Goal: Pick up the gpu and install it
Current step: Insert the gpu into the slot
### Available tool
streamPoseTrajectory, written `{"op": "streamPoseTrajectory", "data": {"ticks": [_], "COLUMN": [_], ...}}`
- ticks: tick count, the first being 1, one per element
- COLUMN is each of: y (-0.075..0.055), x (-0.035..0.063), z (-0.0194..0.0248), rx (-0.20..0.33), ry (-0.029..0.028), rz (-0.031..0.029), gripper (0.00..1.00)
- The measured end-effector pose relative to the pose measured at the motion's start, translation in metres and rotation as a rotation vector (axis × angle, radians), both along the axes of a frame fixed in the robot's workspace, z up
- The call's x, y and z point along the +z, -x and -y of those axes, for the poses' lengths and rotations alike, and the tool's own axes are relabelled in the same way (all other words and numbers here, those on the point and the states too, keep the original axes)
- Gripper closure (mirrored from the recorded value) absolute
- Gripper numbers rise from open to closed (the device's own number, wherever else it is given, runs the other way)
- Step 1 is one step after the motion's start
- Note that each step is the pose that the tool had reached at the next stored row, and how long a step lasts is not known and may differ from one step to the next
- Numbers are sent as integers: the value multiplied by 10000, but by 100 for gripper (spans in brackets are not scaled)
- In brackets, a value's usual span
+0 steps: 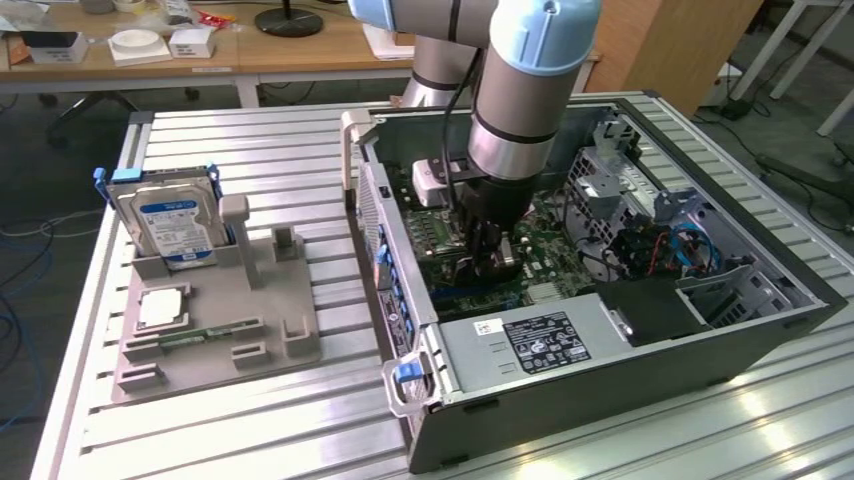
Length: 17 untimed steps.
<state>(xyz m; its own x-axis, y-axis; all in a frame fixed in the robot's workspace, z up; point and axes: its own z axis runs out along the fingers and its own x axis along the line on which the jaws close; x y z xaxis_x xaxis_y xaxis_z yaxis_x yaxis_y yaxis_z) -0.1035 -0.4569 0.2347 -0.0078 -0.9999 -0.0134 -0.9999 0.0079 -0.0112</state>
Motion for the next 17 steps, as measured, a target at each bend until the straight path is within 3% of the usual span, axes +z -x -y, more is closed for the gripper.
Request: {"op": "streamPoseTrajectory", "data": {"ticks": [17], "y": [8], "x": [-6], "z": [0], "rx": [1], "ry": [0], "rz": [1], "gripper": [74]}}
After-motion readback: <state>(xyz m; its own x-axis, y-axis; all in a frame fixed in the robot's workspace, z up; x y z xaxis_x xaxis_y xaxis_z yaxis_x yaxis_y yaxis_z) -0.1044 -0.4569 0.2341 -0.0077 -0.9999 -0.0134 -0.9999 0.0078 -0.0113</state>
